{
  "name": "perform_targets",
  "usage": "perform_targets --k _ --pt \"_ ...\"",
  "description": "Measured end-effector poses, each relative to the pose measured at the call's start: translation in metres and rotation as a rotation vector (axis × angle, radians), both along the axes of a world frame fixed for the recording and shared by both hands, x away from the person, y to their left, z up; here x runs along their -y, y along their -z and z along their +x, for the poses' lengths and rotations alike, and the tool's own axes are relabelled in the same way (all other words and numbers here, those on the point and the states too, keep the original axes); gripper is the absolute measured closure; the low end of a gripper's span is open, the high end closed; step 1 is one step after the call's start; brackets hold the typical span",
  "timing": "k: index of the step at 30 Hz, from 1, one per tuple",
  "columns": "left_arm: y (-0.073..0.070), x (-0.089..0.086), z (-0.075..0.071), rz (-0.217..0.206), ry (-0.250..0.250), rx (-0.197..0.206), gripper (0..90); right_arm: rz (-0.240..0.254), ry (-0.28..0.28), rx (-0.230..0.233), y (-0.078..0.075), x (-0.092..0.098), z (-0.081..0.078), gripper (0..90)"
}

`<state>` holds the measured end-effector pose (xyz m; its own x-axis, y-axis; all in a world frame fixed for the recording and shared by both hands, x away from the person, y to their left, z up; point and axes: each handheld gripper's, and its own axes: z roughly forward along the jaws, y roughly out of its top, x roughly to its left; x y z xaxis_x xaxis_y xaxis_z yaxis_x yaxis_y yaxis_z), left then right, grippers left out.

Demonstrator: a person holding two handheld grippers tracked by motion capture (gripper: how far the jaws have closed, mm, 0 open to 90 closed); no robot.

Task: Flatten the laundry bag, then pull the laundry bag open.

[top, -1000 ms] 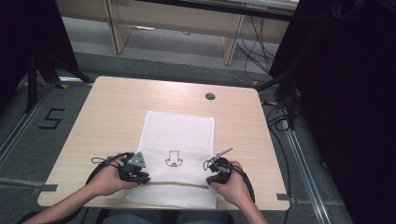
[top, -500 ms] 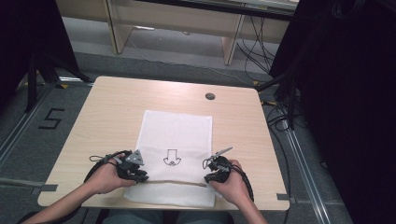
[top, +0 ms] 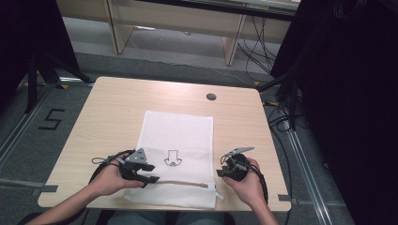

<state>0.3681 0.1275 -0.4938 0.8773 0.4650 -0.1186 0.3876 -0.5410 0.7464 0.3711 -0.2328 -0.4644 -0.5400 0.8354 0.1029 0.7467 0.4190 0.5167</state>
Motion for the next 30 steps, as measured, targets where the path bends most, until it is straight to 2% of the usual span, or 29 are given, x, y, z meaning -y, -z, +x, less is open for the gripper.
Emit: perform_targets --k 3,4,6,7,8,10,12,13,17,20,22,23,24,25,26,27,28,29,30 --pt "0.001 0.001 0.001 -0.008 -0.013 -0.001 45.1 0.002 0.000 0.003 0.000 0.001 0.000 65.7" --pt "0.001 0.002 0.002 -0.010 -0.002 0.013 44.1 0.001 -0.007 0.017 0.001 0.002 0.001 65.2" --pt "0.002 0.003 0.002 -0.015 -0.005 0.013 42.3 0.004 0.005 0.002 0.000 0.002 0.000 64.1" --pt "0.002 0.003 0.002 -0.005 -0.010 0.018 41.5 -0.003 -0.019 0.023 0.001 0.005 0.002 63.5" --pt "0.003 0.003 0.002 -0.003 -0.017 0.025 40.7 0.000 0.000 0.009 0.001 0.004 0.001 63.1" --pt "0.002 0.002 0.002 -0.008 -0.011 0.045 39.2 -0.003 0.005 0.008 0.000 0.005 0.001 62.7" --pt "0.001 0.001 0.001 -0.016 -0.034 0.038 38.5 -0.001 0.008 0.013 -0.001 0.006 0.001 62.4" --pt "0.001 0.001 0.001 -0.023 -0.037 0.039 38.1 0.003 0.001 0.030 -0.001 0.007 0.002 62.2" --pt "0.002 0.001 0.002 -0.040 -0.043 0.039 38.7 -0.004 -0.004 0.031 -0.002 0.008 0.002 62.0" --pt "0.002 0.001 0.001 -0.049 -0.048 0.036 41.0 0.008 0.006 0.021 -0.005 0.005 0.001 64.5" --pt "0.001 0.002 0.000 -0.059 -0.055 0.035 43.2 -0.001 -0.021 0.032 -0.006 0.006 0.002 68.9" --pt "0.001 0.002 0.000 -0.058 -0.056 0.038 44.2 0.005 -0.017 0.011 -0.008 0.004 0.000 71.9" --pt "0.000 0.002 0.001 -0.048 -0.038 0.057 45.1 0.006 -0.035 0.020 -0.008 0.005 0.000 74.2" --pt "0.001 0.004 -0.001 -0.057 -0.052 0.045 45.7 0.008 -0.041 0.022 -0.009 0.005 0.000 76.2" --pt "0.000 0.004 0.000 -0.039 -0.035 0.064 46.1 0.015 -0.030 0.000 -0.011 0.004 -0.002 78.7" --pt "0.000 0.005 -0.001 -0.048 -0.047 0.054 46.7 0.023 -0.033 -0.004 -0.011 0.004 -0.002 80.5" --pt "0.000 0.006 0.000 -0.050 -0.021 0.068 47.3 0.029 -0.031 -0.012 -0.012 0.004 -0.003 81.7" --pt "0.000 0.008 -0.002 -0.053 -0.039 0.054 48.0 0.021 -0.035 -0.022 -0.013 0.003 -0.004 83.3" --pt "0.000 0.009 -0.002 -0.058 -0.023 0.044 48.3 0.013 -0.047 -0.021 -0.014 0.003 -0.005 85.0"
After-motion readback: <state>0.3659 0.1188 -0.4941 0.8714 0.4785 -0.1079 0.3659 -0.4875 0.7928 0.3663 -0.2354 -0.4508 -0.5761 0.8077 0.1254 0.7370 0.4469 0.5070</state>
